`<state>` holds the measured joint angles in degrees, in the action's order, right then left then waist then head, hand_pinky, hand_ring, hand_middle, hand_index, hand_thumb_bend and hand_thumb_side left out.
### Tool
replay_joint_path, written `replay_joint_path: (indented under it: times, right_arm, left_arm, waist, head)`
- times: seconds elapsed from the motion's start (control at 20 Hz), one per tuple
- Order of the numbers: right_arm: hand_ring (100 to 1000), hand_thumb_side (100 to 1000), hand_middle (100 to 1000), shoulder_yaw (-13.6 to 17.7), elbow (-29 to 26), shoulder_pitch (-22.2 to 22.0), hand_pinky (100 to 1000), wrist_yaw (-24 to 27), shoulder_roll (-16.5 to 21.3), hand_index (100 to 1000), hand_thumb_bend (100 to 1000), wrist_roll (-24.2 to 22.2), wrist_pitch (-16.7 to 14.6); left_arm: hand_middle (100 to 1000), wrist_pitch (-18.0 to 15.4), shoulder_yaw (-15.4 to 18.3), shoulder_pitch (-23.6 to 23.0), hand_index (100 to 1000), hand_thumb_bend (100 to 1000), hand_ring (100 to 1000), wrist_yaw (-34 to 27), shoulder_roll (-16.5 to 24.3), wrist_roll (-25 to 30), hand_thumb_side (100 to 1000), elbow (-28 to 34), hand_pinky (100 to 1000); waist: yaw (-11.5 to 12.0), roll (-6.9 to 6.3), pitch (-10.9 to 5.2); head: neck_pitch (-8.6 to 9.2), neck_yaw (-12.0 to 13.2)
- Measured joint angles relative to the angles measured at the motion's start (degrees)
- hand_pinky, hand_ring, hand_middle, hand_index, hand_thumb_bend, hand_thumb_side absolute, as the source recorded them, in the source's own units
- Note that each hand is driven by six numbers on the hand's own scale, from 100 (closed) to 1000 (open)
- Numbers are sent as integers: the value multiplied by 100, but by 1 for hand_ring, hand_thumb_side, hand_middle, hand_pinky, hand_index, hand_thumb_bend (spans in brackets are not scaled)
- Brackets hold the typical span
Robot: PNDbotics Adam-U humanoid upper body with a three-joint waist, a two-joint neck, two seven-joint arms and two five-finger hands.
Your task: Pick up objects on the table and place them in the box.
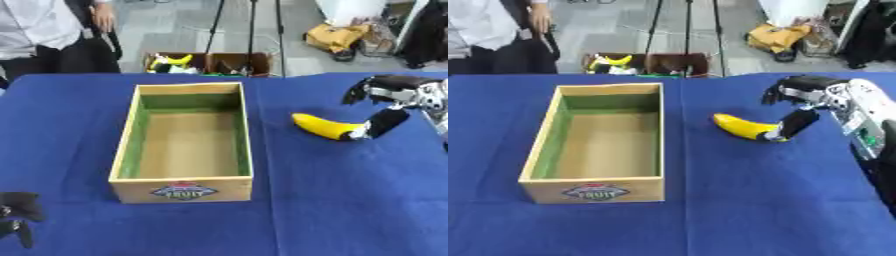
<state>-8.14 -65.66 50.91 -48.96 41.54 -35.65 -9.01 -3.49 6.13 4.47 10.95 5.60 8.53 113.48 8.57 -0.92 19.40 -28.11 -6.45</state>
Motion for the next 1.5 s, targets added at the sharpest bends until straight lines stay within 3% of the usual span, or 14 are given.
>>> replay_joint_path:
  times: [1.0,1.3,1.5]
  right_arm:
    - [801,434,684,-41,141,-2,701,-182,-101,782,347,229,30]
    - [813,416,693,-41,171,-7,718,-136,-125,792,364,244,50]
    - [824,405,711,-42,172,-38,731,-115,-145,803,464,190,49]
  left_arm:
    - [499,-2,-26,11,658,100,521,0,0,44,1000,0,285]
    - [499,-2,-26,11,658,100,521,0,0,46,1000,0,285]
    - [499,-3,-26,11,658,100,521,0,0,46,1000,0,285]
  waist:
    - [47,32,3]
    - [45,28,4]
    - [36,19,4]
  head:
    - [4,-12]
    - [5,-17]
    - [5,-19]
